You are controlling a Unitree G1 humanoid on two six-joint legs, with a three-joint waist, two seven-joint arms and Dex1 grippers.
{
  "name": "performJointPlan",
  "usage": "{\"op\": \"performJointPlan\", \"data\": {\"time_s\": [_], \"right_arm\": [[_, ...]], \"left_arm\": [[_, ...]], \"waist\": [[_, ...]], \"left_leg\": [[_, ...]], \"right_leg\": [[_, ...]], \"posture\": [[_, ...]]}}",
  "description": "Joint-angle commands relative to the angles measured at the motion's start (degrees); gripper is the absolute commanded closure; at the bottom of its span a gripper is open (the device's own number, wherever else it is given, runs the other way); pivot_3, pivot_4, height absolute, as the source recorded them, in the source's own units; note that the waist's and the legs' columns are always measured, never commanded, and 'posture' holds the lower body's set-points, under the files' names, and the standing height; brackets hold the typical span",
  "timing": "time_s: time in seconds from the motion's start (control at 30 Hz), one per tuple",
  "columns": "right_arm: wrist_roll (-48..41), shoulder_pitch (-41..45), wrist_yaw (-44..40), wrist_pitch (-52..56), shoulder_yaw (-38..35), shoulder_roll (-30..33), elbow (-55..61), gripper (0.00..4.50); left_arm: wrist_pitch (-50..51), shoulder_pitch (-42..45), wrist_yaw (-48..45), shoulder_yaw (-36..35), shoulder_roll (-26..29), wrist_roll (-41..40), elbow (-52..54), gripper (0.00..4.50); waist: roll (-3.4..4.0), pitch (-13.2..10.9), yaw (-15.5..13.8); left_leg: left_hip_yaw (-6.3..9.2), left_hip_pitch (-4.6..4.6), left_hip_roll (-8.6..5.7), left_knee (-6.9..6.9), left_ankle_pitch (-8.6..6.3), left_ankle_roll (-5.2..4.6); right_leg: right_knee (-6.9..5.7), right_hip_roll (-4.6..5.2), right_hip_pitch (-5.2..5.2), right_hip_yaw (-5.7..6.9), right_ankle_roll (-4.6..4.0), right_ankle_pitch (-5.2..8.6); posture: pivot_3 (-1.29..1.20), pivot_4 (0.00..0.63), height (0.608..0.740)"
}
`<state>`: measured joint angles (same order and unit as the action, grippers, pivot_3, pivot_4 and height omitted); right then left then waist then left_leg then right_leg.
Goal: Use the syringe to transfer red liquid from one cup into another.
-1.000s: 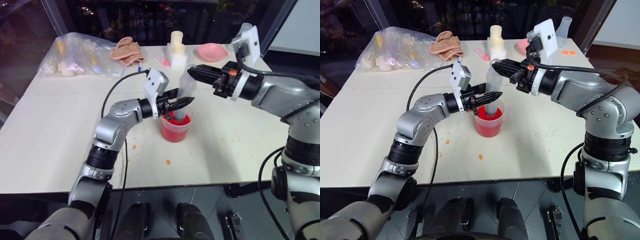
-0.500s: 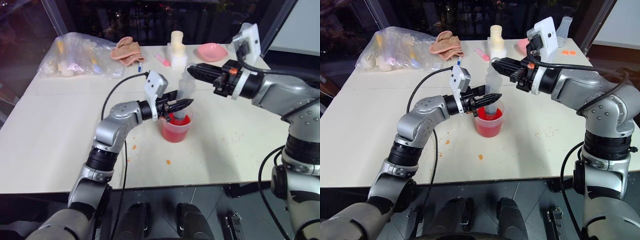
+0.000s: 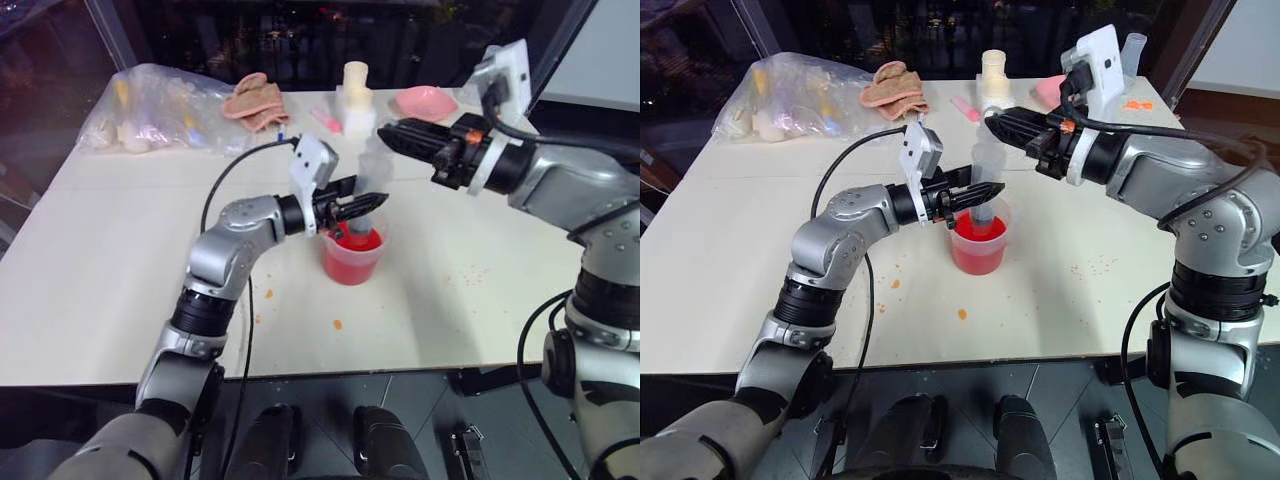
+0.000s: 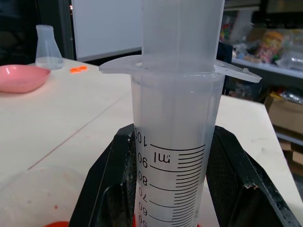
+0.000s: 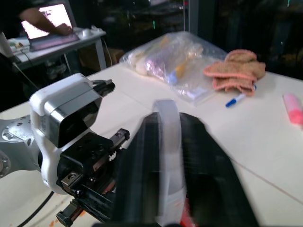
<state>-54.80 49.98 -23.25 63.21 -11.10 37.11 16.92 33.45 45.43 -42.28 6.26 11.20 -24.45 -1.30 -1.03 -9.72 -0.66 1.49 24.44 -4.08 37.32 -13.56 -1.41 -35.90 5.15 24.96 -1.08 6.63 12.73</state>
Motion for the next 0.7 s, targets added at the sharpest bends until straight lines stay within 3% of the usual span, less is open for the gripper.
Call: {"op": "performJointPlan", "data": {"time_s": [0.03, 0.33, 0.53, 0.7], "right_arm": [[-0.59, 0.68, 0.11, -0.89, -2.14, 0.72, 2.19, 1.78], [-4.65, 0.05, 0.23, 1.83, -6.81, 3.27, 1.60, 1.78], [-14.81, 1.39, 4.75, 4.00, -14.69, 2.69, -1.30, 1.78], [-19.62, 1.18, 9.64, 2.77, -15.86, 2.08, -1.46, 1.78]], "left_arm": [[0.14, 1.69, 0.30, -1.51, 0.12, -1.42, 3.14, 3.02], [2.32, 2.96, 2.87, -4.29, -1.01, -4.22, 4.48, 3.02], [1.55, 7.77, 6.12, -7.71, -2.18, -5.07, 2.00, 3.02], [-5.59, 13.34, 8.16, -9.54, -2.33, -1.67, -5.71, 3.02]], "waist": [[0.00, 0.00, 0.00], [0.00, 0.00, -0.05], [-0.01, -0.01, -0.08], [-0.01, -0.01, 0.01]], "left_leg": [[0.00, 0.00, 0.00, -0.01, 0.00, 0.00], [0.00, 0.01, 0.00, -0.03, 0.00, 0.00], [0.01, 0.04, 0.00, -0.03, -0.02, -0.03], [0.00, 0.03, 0.00, -0.08, -0.03, -0.05]], "right_leg": [[0.00, 0.00, 0.00, 0.00, 0.00, 0.00], [0.05, 0.01, 0.00, 0.00, 0.00, 0.00], [0.14, 0.01, -0.03, 0.02, 0.00, 0.00], [0.20, 0.00, -0.04, 0.03, 0.01, -0.01]], "posture": [[0.00, 0.150, 0.740], [0.00, 0.150, 0.740], [0.00, 0.150, 0.740], [0.00, 0.150, 0.740]]}}
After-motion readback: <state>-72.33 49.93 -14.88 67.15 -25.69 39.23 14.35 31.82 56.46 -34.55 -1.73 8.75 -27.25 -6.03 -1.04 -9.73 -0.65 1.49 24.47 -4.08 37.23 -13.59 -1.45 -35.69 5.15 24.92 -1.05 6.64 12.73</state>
